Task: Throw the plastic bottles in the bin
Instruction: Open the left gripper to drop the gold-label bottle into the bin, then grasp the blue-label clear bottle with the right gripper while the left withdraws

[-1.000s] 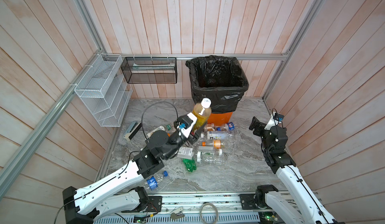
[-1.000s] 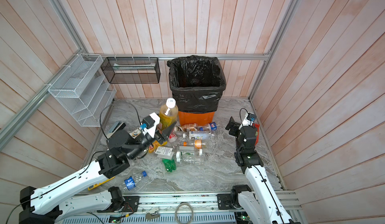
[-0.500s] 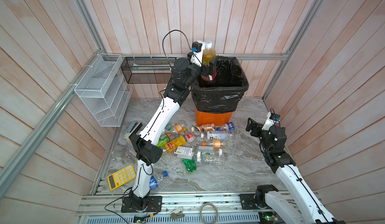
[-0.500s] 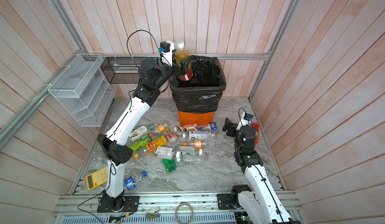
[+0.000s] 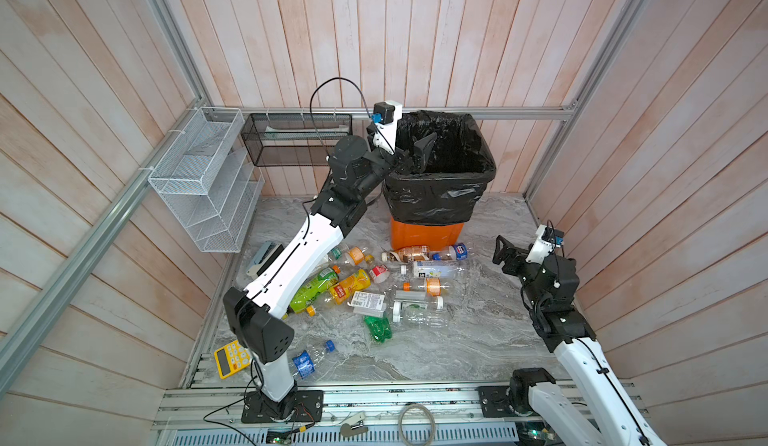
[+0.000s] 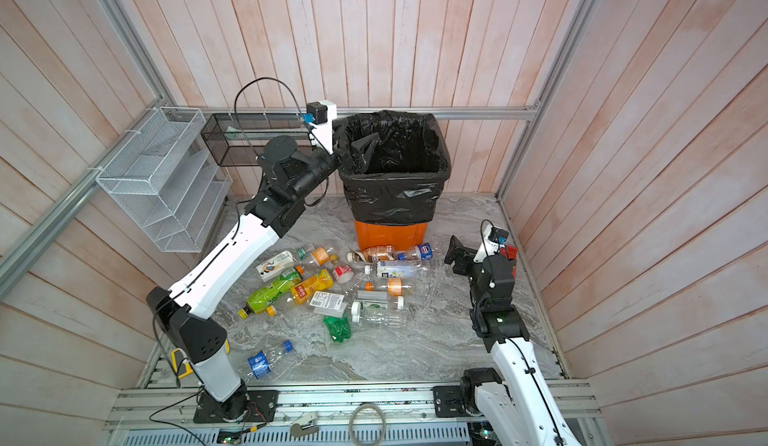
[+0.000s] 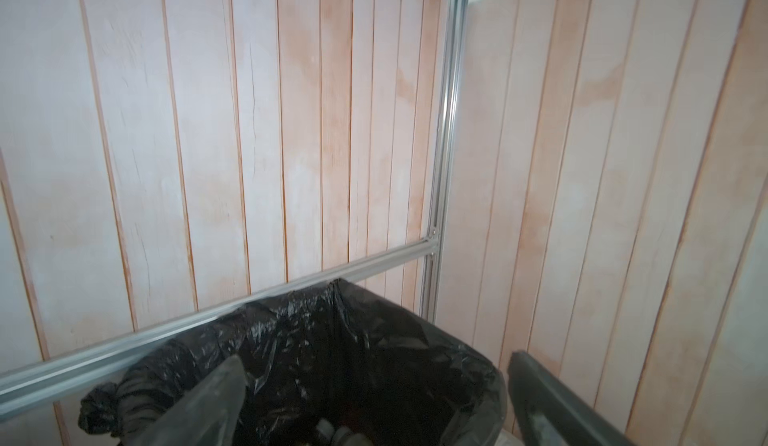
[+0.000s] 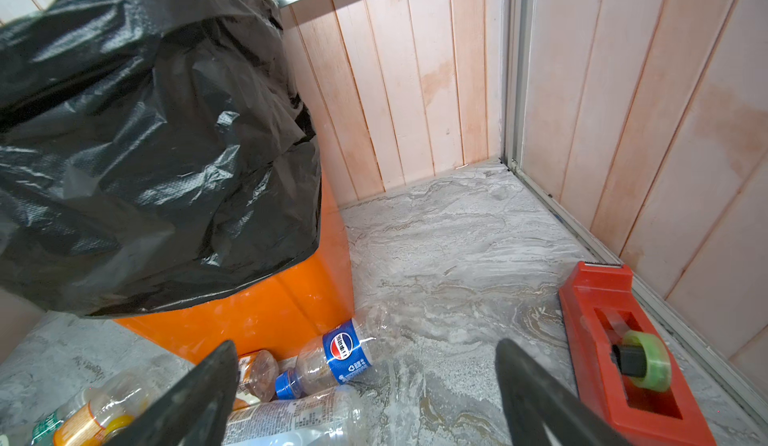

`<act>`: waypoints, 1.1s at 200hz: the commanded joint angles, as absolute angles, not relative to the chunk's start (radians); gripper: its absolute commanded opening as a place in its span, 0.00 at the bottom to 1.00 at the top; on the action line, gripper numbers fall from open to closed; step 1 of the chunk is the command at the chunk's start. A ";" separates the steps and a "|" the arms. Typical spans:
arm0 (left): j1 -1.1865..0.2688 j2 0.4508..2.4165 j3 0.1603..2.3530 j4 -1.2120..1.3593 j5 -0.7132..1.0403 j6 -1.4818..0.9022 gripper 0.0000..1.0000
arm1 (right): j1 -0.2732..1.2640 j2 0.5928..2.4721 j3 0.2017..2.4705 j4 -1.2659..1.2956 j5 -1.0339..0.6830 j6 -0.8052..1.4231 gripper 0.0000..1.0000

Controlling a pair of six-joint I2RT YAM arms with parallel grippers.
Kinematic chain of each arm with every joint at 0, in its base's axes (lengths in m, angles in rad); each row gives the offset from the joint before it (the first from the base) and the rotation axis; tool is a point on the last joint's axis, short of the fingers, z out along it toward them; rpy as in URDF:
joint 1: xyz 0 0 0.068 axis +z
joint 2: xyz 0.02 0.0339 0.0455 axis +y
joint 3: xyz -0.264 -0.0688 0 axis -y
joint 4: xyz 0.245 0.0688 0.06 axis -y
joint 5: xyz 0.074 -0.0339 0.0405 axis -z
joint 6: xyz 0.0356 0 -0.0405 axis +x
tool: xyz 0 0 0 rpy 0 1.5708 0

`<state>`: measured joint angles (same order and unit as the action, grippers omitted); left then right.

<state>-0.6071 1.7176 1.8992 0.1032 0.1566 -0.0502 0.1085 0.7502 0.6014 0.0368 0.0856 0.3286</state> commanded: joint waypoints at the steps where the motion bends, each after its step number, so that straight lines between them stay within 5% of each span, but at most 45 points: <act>1: -0.618 1.622 1.733 0.210 0.103 0.001 1.00 | 0.104 0.749 0.576 0.040 0.025 0.310 0.96; 98: -0.526 1.187 1.118 0.181 -0.117 -0.068 1.00 | 0.176 0.787 0.571 0.220 -0.290 0.209 0.92; 220: -0.258 0.807 0.667 -0.014 -0.232 -0.302 1.00 | 0.911 1.343 0.850 0.323 -0.210 -0.109 0.87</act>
